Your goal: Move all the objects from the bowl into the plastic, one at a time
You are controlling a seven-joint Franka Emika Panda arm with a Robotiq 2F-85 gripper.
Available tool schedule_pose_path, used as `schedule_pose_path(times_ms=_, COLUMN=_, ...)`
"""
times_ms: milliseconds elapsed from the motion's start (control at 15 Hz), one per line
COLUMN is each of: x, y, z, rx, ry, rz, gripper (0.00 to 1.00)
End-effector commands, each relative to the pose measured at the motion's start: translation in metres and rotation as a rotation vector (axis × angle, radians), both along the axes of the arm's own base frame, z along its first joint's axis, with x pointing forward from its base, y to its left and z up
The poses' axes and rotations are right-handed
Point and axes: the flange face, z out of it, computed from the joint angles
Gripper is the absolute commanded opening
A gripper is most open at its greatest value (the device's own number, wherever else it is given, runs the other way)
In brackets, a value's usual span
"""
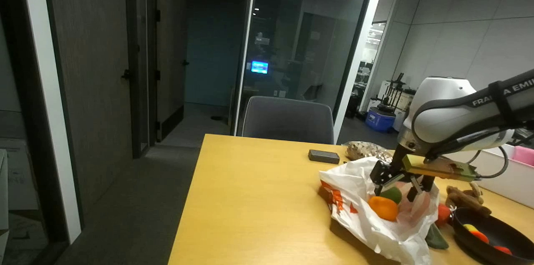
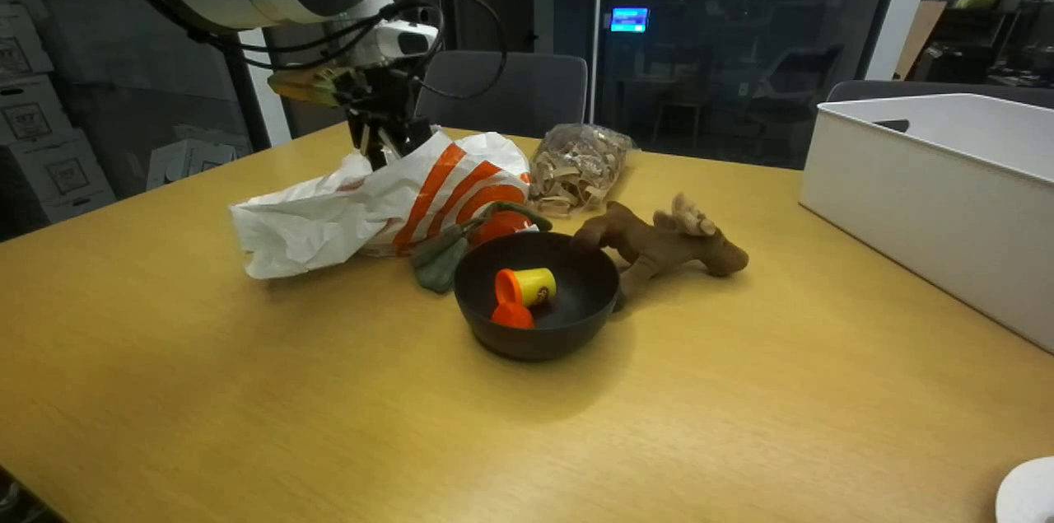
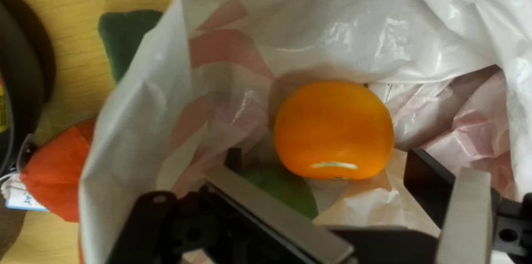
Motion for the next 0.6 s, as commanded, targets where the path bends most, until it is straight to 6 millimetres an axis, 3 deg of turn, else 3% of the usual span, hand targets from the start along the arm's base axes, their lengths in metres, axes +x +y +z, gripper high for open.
schedule_pose_path(times_ms=0, x=-0.009, y=-0.018, z=0.045, rx=0.142, ry=-0.034, rz=0.020, gripper=1.00)
schedule_pose_path(times_ms=267, x=-0.035, y=-0.069, z=0.103, rx=0.389, ry=-0.090, rz=0.011, gripper=1.00)
schedule_pose_path(times_ms=533, x=-0.064, y=-0.149, z=0.128, rx=0.356, ry=-0.146, rz=-0.239, gripper=1.00)
